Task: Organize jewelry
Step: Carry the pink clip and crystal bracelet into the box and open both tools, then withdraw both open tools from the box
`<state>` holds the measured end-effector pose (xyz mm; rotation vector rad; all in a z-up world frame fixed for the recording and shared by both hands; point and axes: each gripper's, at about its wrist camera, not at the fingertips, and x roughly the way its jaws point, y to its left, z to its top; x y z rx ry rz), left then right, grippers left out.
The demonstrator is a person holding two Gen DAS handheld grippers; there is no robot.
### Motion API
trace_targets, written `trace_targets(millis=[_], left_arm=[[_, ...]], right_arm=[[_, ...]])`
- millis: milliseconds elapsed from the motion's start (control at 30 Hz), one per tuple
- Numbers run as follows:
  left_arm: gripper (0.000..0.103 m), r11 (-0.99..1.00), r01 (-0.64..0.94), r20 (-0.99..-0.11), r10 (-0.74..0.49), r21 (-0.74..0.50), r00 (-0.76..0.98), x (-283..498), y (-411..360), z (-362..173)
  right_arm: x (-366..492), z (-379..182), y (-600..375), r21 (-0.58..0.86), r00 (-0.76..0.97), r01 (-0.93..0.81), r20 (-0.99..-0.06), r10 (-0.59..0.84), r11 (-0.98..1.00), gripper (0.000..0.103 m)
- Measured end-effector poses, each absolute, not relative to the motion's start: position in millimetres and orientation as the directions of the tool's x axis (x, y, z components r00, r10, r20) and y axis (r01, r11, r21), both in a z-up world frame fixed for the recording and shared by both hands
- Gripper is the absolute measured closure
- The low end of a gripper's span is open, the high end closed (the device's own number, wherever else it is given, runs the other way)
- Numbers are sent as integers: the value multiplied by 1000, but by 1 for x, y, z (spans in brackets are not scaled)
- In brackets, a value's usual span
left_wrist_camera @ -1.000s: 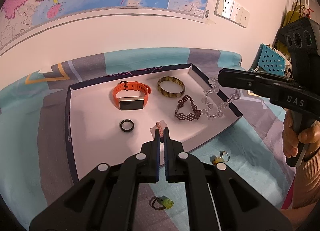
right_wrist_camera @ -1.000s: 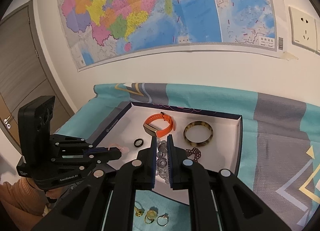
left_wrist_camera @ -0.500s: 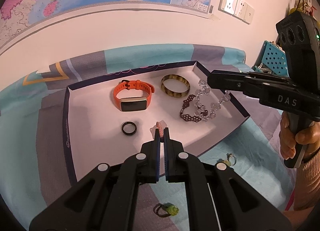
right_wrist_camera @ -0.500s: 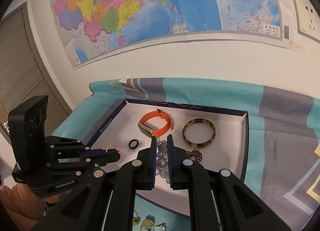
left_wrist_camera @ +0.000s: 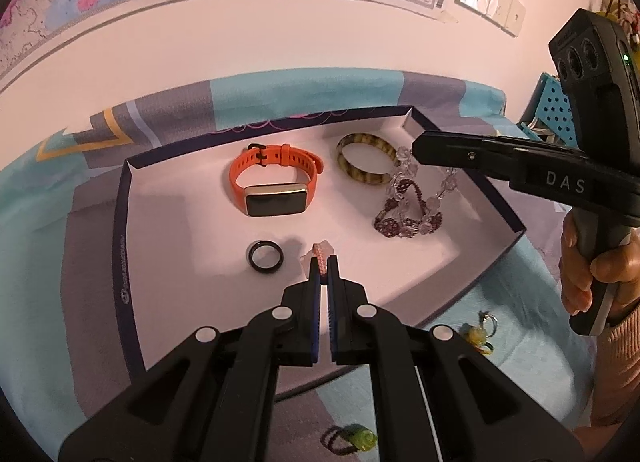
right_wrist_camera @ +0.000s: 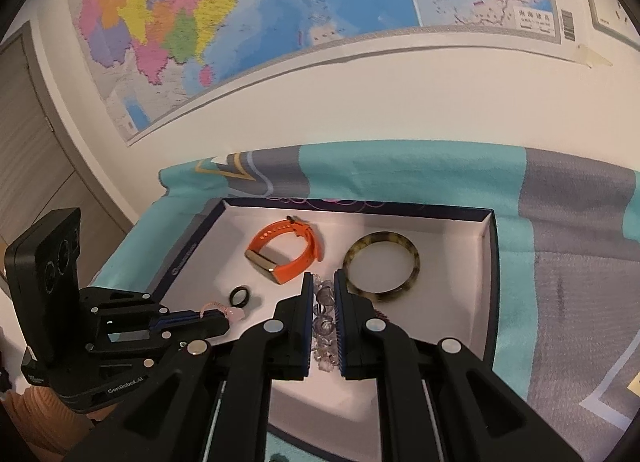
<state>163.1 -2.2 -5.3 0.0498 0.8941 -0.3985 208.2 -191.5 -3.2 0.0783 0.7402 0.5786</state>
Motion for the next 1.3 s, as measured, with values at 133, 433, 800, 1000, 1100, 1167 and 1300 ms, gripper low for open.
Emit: trace_targets(millis=[133,433,800,1000,1100,1167,1300], left_arm=[[99,929,350,-776,-307,-120,551,172,-3,-9],[99,942,317,-791,-278,-113,545,189,-3,-16],[77,946,302,-777,-277,-117,566,186,4,-12],[70,944,318,-716,-282,-88,638,153,11,13],[69,940,334,-688,-289,-72,665,131,17,22],[68,935,346,-680,-304,-79,667,116,22,25],[67,937,344,-683,-295,-68,668,95,27,20]], right_arm=[[215,-9,-191,258,588,-457,-631,506,852,95],[223,-17,-188,223,597,-431,-656,462,874,92],[204,-5,-200,191,649,-414,-624,436,890,66],[165,8,-204,168,654,-475,-590,474,864,65],[144,8,-204,154,639,-515,-587,497,843,65],[128,5,-203,140,623,-541,-595,507,829,65],[103,-8,-198,118,592,-578,-620,515,807,65]])
